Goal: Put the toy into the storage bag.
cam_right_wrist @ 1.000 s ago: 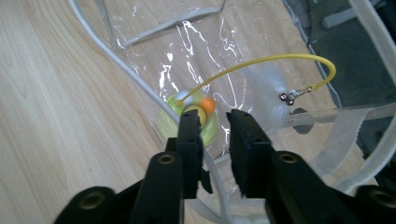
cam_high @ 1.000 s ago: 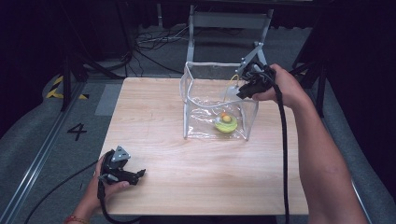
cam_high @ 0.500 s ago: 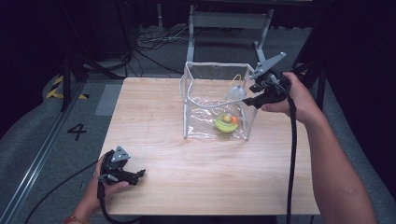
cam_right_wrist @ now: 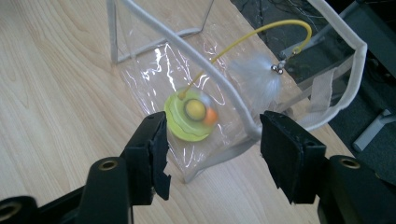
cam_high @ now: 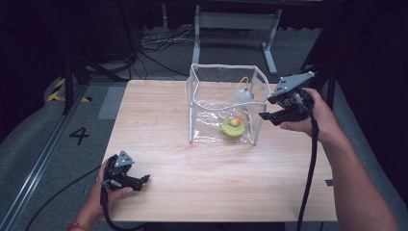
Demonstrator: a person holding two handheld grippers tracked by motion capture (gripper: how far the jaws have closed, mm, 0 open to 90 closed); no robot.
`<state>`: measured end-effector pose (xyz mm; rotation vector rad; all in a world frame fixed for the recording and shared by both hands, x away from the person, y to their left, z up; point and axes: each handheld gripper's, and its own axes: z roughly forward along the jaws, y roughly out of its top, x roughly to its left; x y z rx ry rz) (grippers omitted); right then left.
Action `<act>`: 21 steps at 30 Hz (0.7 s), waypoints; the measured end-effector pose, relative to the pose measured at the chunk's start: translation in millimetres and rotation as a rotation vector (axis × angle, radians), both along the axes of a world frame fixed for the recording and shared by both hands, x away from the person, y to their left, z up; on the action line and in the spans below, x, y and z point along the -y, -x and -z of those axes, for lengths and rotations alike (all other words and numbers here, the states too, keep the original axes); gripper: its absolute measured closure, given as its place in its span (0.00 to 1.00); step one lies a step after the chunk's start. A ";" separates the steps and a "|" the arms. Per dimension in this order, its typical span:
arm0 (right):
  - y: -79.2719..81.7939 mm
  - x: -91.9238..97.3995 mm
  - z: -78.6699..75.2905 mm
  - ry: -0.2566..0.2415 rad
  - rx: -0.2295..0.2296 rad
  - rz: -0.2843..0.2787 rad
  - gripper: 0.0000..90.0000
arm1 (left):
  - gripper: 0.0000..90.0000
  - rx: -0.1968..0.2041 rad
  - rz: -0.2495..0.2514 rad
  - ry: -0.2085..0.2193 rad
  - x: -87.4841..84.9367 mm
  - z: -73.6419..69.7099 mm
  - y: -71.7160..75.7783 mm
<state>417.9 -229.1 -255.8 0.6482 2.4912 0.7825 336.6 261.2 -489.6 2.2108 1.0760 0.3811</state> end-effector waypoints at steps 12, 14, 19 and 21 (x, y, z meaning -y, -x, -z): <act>23.5 24.5 19.8 -0.001 -0.004 -0.007 0.42 | 0.02 0.000 0.000 0.000 0.0 0.0 0.0; 27.2 28.7 25.6 0.001 -0.007 0.000 0.42 | 0.02 0.001 -0.002 0.000 0.0 0.1 0.1; 35.1 36.8 42.4 0.020 -0.013 0.001 0.42 | 0.02 0.001 -0.004 -0.001 0.1 0.0 0.3; 36.2 38.1 44.9 0.018 -0.015 0.004 0.42 | 0.02 0.000 -0.005 0.000 0.1 0.1 0.4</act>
